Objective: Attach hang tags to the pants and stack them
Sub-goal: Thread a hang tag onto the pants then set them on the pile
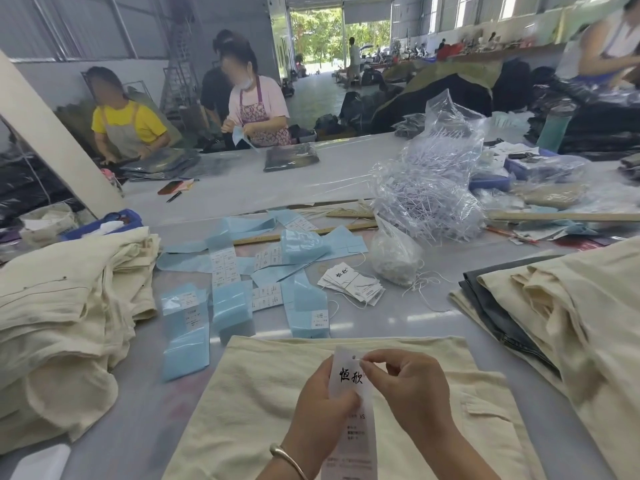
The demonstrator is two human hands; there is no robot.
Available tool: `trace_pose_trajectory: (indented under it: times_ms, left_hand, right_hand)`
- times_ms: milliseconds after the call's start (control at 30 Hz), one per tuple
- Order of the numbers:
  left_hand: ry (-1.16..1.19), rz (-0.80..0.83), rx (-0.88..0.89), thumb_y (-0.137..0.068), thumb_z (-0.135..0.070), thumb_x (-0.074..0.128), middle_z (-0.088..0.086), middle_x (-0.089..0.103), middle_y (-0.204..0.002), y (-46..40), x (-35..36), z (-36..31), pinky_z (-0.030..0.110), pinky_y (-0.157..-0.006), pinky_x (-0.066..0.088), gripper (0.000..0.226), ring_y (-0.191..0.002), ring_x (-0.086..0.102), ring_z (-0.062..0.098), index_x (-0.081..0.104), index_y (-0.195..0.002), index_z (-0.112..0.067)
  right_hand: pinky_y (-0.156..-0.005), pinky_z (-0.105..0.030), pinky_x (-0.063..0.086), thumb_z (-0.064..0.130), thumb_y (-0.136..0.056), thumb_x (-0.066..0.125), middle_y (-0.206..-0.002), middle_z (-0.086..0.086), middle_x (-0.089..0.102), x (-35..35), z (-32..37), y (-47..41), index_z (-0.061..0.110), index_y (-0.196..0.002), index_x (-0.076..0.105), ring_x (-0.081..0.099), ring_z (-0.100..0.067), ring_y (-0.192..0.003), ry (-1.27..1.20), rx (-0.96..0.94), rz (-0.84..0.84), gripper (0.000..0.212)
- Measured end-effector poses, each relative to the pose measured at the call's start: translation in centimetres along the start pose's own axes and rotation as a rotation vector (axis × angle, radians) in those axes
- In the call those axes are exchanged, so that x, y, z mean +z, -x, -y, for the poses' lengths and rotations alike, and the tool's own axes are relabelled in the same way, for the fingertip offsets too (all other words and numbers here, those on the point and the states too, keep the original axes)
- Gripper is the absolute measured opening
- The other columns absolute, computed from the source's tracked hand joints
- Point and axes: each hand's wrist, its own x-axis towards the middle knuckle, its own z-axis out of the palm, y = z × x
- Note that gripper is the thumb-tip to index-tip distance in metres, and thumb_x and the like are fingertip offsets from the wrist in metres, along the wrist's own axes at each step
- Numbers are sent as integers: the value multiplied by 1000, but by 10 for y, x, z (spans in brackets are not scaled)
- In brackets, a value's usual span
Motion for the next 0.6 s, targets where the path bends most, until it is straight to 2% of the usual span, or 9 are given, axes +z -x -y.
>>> trace_pose_trajectory:
  times_ms: [200, 300, 333, 433, 533, 600]
  left_hand:
    - [-122, -22, 79, -63, -15, 53, 6, 72, -85, 3, 5, 3, 30, -69, 53, 42, -71, 63, 12, 68, -98, -33]
    - [-128, -10, 110, -72, -26, 56, 6, 72, -90, 6, 8, 0, 34, -72, 53, 34, -75, 62, 11, 70, -99, -41]
    - [-93, -11, 114, -77, -35, 54, 5, 72, -93, 8, 8, -2, 32, -68, 51, 31, -75, 60, 11, 72, -102, -40]
    - [41, -35, 84, -92, -50, 36, 5, 74, -98, 8, 3, -8, 21, -57, 39, 47, -70, 58, 10, 76, -105, -29]
    - [67, -86, 113, -103, -34, 38, 8, 75, -88, 4, -1, -11, 20, -56, 40, 45, -68, 57, 9, 80, -94, -21]
    - [33, -129, 146, -97, -18, 55, 6, 75, -80, 0, 2, -11, 19, -56, 42, 28, -66, 58, 9, 80, -86, -19]
  right_hand:
    - [-46, -21, 24, 34, -74, 74, -45, 11, 42, 0, 1, 1, 44, -54, 60, 40, -8, -46, 120, -19, 15, 27]
    - [-47, -22, 25, 31, -74, 75, -45, 11, 42, -1, 0, -1, 43, -56, 61, 41, -8, -47, 106, -18, 15, 25]
    - [-47, -22, 26, 29, -74, 75, -44, 11, 41, -2, -1, -2, 42, -56, 63, 41, -7, -47, 79, -20, 16, 25]
    - [-47, -24, 26, 21, -73, 75, -41, 10, 36, -6, -2, -6, 44, -63, 70, 34, -7, -42, -102, -45, 58, 26]
    - [-48, -25, 27, 14, -73, 77, -44, 9, 38, -8, -4, -10, 45, -66, 72, 31, -6, -44, -209, -72, 101, 31]
    - [-48, -25, 26, 15, -72, 76, -45, 6, 39, -8, -6, -10, 43, -66, 73, 29, -6, -44, -227, -87, 115, 30]
